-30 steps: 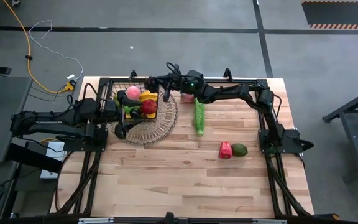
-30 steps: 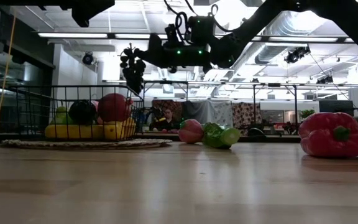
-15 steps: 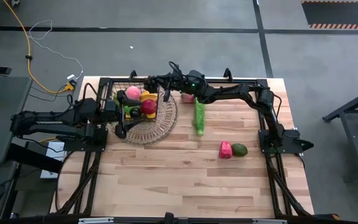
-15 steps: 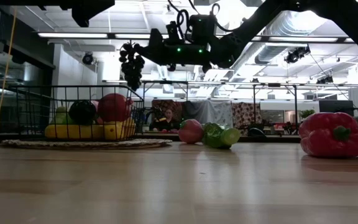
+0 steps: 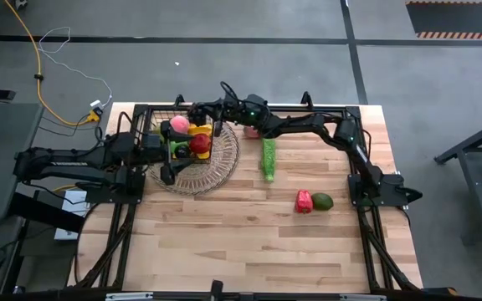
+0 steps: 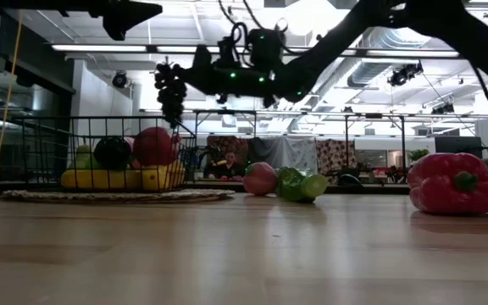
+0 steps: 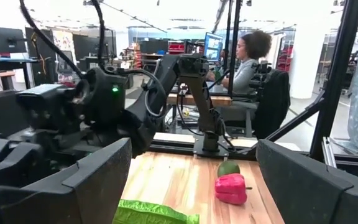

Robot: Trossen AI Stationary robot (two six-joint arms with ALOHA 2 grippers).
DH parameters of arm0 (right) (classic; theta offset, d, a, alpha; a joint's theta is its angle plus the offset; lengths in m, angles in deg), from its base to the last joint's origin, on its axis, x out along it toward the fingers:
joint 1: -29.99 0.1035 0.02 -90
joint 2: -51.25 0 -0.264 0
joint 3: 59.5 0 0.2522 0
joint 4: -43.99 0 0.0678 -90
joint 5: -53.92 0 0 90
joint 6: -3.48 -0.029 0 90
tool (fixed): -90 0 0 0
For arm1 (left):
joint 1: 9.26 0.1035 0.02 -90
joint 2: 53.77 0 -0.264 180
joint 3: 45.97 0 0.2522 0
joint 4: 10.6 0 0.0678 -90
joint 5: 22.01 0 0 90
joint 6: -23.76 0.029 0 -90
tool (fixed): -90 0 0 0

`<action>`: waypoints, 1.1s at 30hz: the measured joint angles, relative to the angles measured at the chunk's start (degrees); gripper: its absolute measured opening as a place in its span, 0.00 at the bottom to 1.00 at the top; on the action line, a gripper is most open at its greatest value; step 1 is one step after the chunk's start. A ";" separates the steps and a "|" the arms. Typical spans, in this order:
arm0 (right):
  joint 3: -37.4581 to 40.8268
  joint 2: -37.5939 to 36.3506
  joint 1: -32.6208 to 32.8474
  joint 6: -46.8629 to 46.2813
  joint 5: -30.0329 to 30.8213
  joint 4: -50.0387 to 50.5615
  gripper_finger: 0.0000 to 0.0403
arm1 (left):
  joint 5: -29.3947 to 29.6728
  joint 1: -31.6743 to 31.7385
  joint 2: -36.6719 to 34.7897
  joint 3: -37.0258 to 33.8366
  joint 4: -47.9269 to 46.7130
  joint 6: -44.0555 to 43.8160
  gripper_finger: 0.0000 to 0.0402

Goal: Build produce basket
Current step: Put the black grapes into the black wire basket

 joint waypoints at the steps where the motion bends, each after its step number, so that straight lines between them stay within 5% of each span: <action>1: -1.12 0.56 -0.18 0.02 -0.23 0.79 0.01 | 0.00 0.02 0.17 0.00 0.00 -0.02 0.83; 33: -7.15 -0.63 -3.81 7.39 0.54 34.44 0.01 | -0.08 0.00 0.34 0.00 -2.95 -2.05 0.83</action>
